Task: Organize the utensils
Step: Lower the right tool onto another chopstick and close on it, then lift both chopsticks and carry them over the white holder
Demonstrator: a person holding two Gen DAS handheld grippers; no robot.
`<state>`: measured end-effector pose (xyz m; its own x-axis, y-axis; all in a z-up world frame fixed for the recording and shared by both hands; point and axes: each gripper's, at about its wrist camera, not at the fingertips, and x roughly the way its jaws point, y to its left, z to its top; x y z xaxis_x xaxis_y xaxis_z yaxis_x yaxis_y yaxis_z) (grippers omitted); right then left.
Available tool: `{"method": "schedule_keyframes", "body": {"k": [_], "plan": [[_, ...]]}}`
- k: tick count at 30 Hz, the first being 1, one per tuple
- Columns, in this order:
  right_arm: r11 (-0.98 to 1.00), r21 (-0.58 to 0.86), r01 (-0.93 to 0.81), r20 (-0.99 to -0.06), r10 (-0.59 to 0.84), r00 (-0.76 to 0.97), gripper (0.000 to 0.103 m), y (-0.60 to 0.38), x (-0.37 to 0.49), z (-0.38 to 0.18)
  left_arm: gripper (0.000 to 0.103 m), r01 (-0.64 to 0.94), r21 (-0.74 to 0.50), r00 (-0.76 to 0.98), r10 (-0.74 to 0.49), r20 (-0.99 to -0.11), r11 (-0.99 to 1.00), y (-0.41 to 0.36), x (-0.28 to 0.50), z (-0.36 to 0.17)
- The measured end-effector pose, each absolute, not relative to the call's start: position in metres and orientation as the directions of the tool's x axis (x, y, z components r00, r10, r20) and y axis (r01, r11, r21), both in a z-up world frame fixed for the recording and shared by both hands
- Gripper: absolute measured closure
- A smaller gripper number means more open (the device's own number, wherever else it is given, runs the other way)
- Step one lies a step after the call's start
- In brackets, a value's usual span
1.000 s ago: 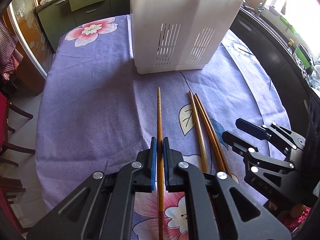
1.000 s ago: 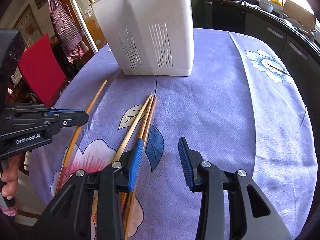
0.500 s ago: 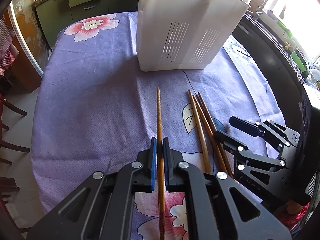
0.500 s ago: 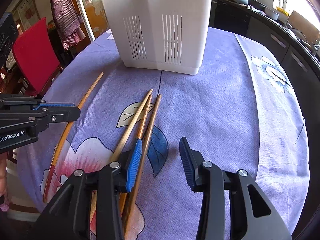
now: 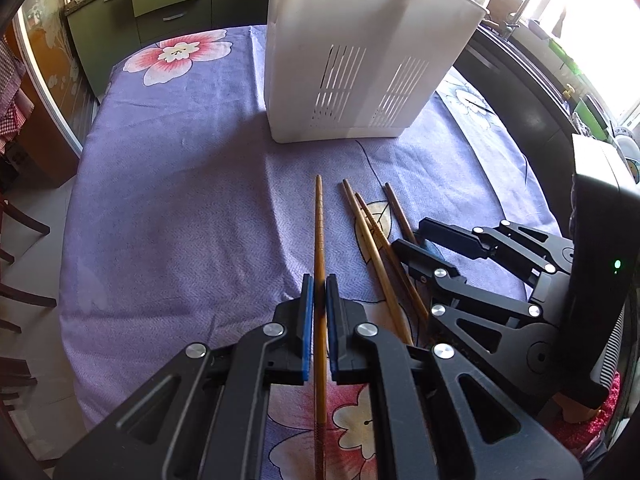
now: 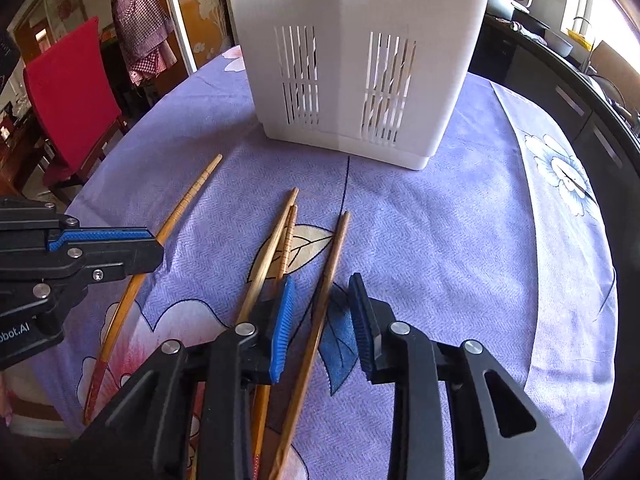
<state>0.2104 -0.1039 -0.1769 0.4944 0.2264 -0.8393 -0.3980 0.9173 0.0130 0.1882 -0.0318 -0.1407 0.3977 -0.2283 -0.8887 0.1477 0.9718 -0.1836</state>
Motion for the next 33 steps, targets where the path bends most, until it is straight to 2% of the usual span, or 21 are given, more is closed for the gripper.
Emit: {"method": "schedule_keyframes", "body": {"k": [3, 8, 23, 33], "plan": [[0.919, 0.035, -0.394, -0.839, 0.241, 0.487, 0.094, -0.107, 0.209, -0.176, 0.097, 0.147, -0.183, 0.399, -0.228, -0.888, 0.972, -0.032, 0.187, -0.139], [0.92, 0.056, -0.387, -0.831, 0.258, 0.493, 0.097, -0.112, 0.207, -0.172, 0.097, 0.143, -0.182, 0.41, -0.226, -0.883, 0.973, -0.032, 0.185, -0.135], [0.927, 0.135, -0.349, -0.641, 0.351, 0.683, 0.097, -0.169, 0.145, -0.079, 0.097, 0.152, -0.163, 0.5, -0.218, -0.838, 0.975, -0.027, 0.153, -0.09], [0.926, 0.148, -0.346, -0.582, 0.364, 0.727, 0.097, -0.196, 0.105, -0.055, 0.097, 0.152, -0.131, 0.559, -0.195, -0.806, 0.98, -0.028, 0.127, -0.059]]}}
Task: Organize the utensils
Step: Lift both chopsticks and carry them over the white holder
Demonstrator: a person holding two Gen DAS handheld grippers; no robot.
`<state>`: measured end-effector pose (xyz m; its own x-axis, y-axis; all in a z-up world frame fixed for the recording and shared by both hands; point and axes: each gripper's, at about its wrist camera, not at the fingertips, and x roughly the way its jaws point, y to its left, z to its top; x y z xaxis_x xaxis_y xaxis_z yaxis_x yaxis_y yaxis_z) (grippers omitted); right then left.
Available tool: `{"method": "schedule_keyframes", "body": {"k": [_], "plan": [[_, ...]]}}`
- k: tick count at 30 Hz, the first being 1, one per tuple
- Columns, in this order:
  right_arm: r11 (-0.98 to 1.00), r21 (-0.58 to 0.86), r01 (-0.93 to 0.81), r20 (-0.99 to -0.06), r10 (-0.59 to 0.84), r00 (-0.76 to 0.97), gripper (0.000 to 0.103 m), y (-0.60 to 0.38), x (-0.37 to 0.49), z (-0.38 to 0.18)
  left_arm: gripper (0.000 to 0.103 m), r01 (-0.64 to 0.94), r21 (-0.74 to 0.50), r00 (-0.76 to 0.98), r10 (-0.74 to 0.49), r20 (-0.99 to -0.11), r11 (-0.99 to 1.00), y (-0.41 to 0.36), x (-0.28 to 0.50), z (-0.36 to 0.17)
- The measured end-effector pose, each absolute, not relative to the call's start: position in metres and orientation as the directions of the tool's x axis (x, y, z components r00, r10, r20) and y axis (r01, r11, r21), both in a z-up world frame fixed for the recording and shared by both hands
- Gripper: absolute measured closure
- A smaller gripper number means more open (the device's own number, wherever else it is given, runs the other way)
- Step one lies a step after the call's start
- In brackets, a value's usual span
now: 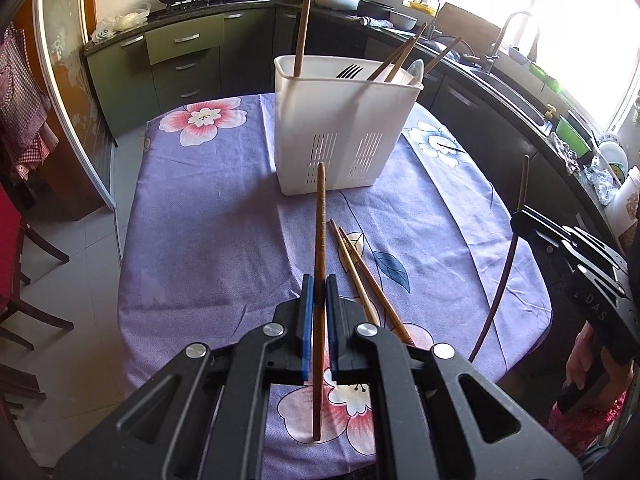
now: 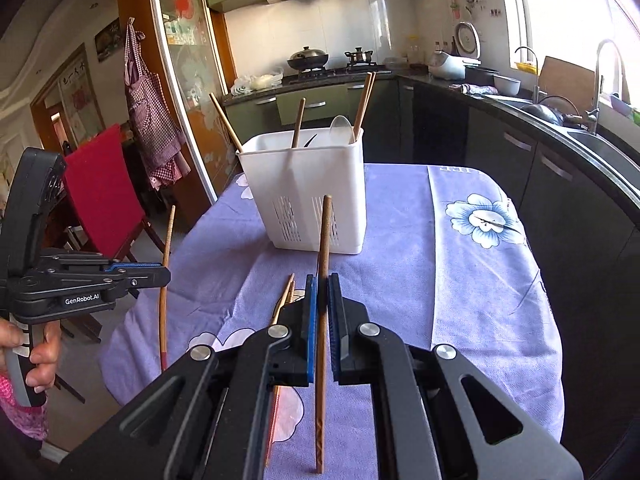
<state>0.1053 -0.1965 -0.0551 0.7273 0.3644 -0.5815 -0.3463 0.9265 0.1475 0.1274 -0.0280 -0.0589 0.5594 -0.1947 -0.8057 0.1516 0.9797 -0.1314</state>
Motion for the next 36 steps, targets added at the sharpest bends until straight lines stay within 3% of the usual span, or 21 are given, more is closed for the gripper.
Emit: {"method": "schedule_keyframes", "body": {"k": [23, 36], "plan": [[0.922, 0.147, -0.359, -0.525, 0.38, 0.762, 0.097, -0.211, 0.07, -0.034, 0.097, 0.17, -0.089, 0.632, -0.178, -0.754, 0.981, -0.038, 0.09, -0.024], [0.914, 0.118, -0.388, -0.472, 0.395, 0.788, 0.097, -0.204, 0.079, 0.009, 0.097, 0.185, -0.08, 0.66, -0.184, -0.728, 0.979, -0.042, 0.099, 0.001]]}}
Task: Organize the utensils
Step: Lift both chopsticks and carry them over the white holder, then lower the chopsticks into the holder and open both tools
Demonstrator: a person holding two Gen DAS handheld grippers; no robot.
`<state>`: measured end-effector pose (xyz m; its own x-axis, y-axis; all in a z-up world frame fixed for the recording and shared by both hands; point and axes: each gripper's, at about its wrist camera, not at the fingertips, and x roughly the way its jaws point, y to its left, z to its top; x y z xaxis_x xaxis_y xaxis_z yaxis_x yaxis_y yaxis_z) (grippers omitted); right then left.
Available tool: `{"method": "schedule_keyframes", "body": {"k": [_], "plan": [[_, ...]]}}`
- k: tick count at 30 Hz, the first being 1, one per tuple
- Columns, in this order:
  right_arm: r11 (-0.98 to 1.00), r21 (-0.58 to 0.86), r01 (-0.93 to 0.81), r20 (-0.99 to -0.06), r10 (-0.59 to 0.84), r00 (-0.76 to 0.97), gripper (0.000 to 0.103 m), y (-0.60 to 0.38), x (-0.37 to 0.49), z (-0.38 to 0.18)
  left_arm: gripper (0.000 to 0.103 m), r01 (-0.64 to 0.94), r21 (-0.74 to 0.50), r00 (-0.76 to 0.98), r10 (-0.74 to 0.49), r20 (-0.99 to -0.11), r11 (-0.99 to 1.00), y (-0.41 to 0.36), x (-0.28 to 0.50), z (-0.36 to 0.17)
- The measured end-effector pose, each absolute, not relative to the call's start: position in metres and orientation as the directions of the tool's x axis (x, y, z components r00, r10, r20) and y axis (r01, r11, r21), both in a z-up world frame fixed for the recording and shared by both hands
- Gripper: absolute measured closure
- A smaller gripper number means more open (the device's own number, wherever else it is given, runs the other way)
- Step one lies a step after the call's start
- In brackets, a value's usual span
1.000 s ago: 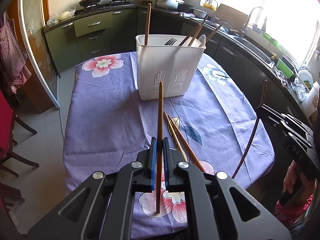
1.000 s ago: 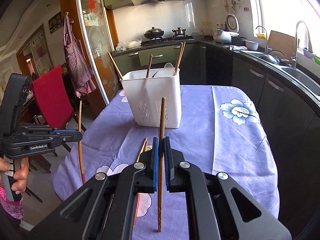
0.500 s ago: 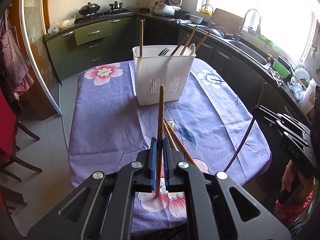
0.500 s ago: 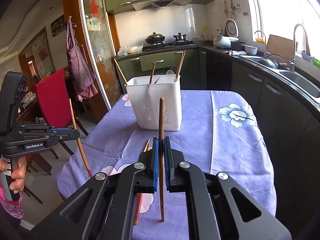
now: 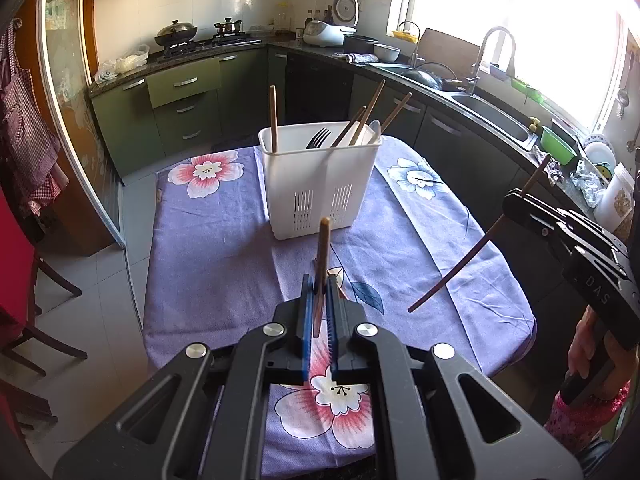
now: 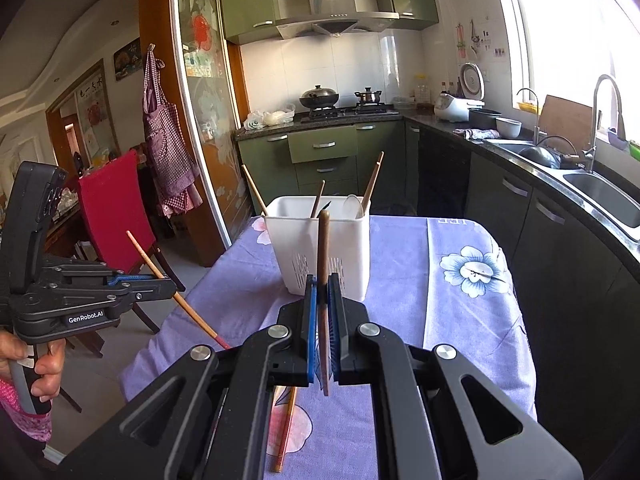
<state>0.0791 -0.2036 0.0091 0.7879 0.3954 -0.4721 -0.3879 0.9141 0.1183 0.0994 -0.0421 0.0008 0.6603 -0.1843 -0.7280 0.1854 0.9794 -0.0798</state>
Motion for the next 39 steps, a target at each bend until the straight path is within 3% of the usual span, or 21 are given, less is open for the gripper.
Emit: {"method": "schedule_keyframes", "body": {"k": [19, 31, 39], "plan": [[0.883, 0.11, -0.456, -0.418, 0.457, 0.785, 0.097, -0.183, 0.135, 0.098, 0.097, 0.238, -0.059, 0.719, -0.217, -0.661, 0.969, -0.058, 0.146, 0.075], [0.885, 0.11, -0.452, -0.33, 0.462, 0.824, 0.097, -0.174, 0.196, 0.168, 0.097, 0.228, -0.039, 0.789, -0.208, -0.578, 0.973, -0.062, 0.188, 0.133], [0.893, 0.154, -0.423, -0.335, 0.45, 0.828, 0.097, -0.174, 0.259, 0.174, 0.097, 0.194, -0.05, 0.811, -0.189, -0.554, 0.98, -0.059, 0.234, 0.144]]}}
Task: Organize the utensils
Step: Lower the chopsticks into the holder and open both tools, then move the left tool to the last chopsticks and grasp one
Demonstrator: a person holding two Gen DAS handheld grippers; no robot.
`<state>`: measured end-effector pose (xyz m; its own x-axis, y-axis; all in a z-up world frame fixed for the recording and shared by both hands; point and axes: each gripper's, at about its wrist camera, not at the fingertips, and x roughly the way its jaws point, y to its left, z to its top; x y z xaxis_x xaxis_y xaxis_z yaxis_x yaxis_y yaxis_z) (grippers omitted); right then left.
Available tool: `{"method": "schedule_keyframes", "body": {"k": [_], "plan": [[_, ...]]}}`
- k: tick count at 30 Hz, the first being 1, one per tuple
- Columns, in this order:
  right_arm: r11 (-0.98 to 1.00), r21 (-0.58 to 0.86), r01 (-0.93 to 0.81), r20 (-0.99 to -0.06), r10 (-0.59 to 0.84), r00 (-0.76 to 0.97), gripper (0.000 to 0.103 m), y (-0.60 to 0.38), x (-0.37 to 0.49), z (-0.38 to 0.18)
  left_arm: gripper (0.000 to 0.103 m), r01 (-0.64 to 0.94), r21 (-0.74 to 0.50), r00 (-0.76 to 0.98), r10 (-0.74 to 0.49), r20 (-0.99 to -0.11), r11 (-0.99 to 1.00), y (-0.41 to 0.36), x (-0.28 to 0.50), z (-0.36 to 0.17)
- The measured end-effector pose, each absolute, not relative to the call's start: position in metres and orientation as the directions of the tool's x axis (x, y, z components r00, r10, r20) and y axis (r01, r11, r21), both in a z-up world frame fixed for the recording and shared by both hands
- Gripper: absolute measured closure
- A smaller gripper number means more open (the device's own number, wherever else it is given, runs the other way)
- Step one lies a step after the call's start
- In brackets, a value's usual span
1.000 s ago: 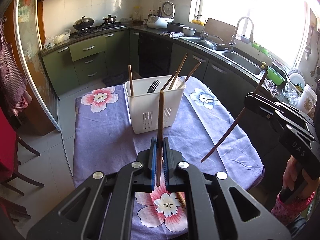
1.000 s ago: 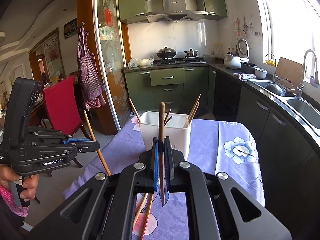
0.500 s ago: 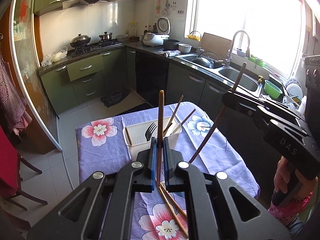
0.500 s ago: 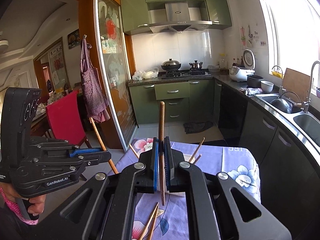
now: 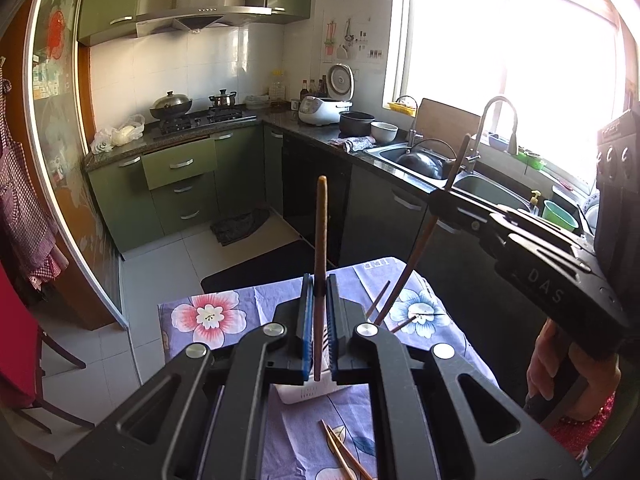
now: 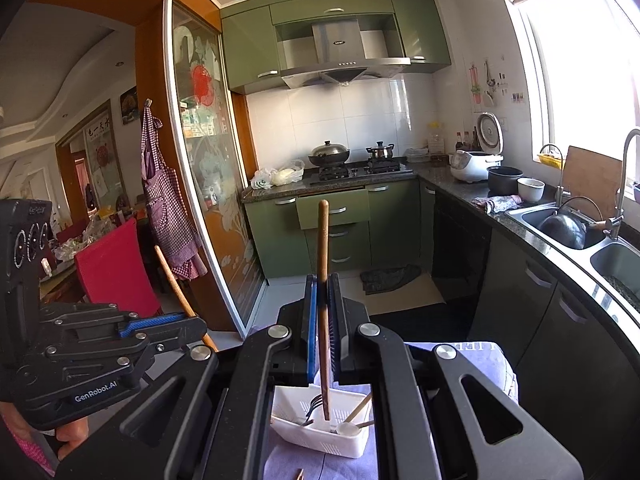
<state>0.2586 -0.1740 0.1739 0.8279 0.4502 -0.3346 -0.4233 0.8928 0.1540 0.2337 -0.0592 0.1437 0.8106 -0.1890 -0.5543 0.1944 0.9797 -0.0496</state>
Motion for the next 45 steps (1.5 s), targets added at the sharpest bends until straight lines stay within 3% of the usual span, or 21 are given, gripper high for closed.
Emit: {"method": "schedule_keyframes", "body": {"k": [14, 21, 24, 30, 33, 36, 41, 45], "plan": [[0.886, 0.157, -0.436, -0.485, 0.454, 0.748, 0.096, -0.149, 0.311, 0.091, 0.096, 0.158, -0.032, 0.714, -0.137, -0.686, 0.987, -0.057, 0.29, 0.079], [0.882, 0.148, -0.447, -0.446, 0.463, 0.766, 0.096, -0.153, 0.284, 0.105, 0.093, 0.163, -0.037, 0.712, -0.143, -0.688, 0.986, -0.055, 0.274, 0.083], [0.877, 0.135, -0.461, -0.409, 0.473, 0.78, 0.089, -0.156, 0.256, 0.118, 0.089, 0.174, -0.033, 0.731, -0.151, -0.665, 0.984, -0.057, 0.252, 0.095], [0.866, 0.112, -0.487, -0.373, 0.491, 0.788, 0.089, -0.17, 0.188, 0.119, 0.084, 0.201, -0.019, 0.723, -0.161, -0.671, 0.979, -0.066, 0.206, 0.093], [0.866, 0.116, -0.486, -0.4, 0.489, 0.775, 0.088, -0.181, 0.158, 0.095, 0.084, 0.206, -0.033, 0.682, -0.167, -0.712, 0.978, -0.07, 0.189, 0.065], [0.873, 0.134, -0.469, -0.445, 0.476, 0.759, 0.074, -0.194, 0.132, 0.058, 0.084, 0.202, -0.065, 0.625, -0.18, -0.76, 0.977, -0.074, 0.177, 0.022], [0.892, 0.164, -0.421, -0.557, 0.436, 0.707, 0.074, -0.211, 0.104, -0.016, 0.084, 0.157, -0.129, 0.489, -0.19, -0.851, 0.979, -0.079, 0.178, -0.058], [0.893, 0.237, -0.383, -0.608, 0.444, 0.659, 0.074, -0.228, 0.092, -0.063, 0.084, 0.092, -0.103, 0.44, -0.133, -0.888, 0.99, -0.083, 0.189, -0.105]]}}
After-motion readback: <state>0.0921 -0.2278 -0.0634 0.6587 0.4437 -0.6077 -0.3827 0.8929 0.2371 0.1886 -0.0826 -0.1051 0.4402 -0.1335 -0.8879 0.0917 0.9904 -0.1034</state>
